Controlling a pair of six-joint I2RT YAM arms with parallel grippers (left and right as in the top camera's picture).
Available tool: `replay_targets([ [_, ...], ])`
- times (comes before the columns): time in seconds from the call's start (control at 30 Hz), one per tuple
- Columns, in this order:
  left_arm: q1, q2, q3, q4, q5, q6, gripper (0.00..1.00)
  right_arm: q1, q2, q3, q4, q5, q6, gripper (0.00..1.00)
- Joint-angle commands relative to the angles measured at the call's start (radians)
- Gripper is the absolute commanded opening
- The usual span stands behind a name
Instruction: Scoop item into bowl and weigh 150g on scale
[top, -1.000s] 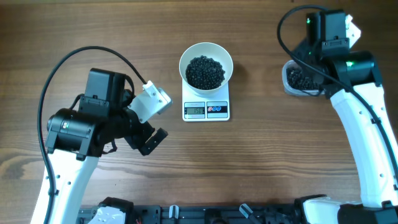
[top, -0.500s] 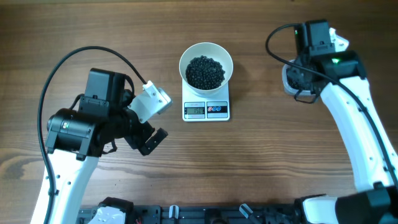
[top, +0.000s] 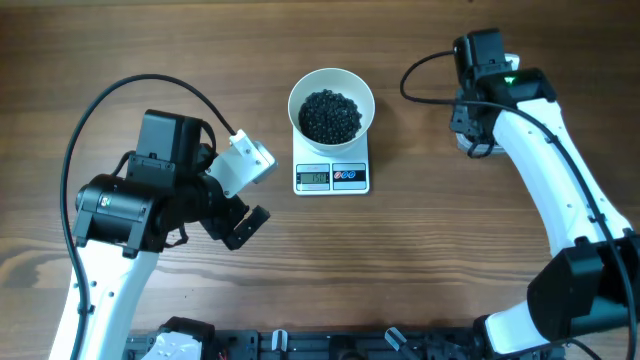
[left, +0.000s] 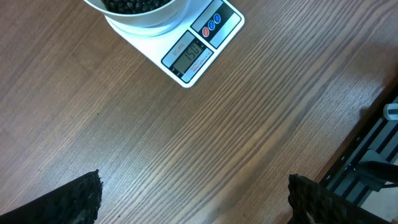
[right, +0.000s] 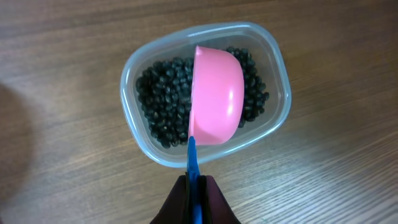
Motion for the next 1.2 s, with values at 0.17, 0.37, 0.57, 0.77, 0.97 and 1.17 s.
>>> replay_targets([
  [0.17, 0.005, 0.003, 0.006, 0.003, 0.002, 0.016, 1.0, -0.003, 0.01, 0.002, -0.041, 0.05, -0.028, 0.04],
  [0.37, 0.005, 0.003, 0.006, 0.003, 0.002, 0.016, 1.0, -0.003, -0.048, 0.082, -0.045, 0.03, 0.113, 0.04],
  [0.57, 0.005, 0.003, 0.006, 0.003, 0.002, 0.015, 1.0, -0.003, -0.272, 0.091, -0.046, -0.068, 0.247, 0.04],
  [0.77, 0.005, 0.003, 0.006, 0.003, 0.002, 0.015, 1.0, -0.003, -0.494, 0.09, -0.204, -0.089, 0.281, 0.04],
  [0.97, 0.005, 0.003, 0.006, 0.003, 0.002, 0.015, 1.0, -0.003, -0.652, 0.027, -0.363, -0.074, 0.394, 0.04],
  [1.17, 0.005, 0.003, 0.006, 0.003, 0.002, 0.015, 1.0, -0.003, -0.799, -0.235, -0.326, -0.093, 0.618, 0.04],
])
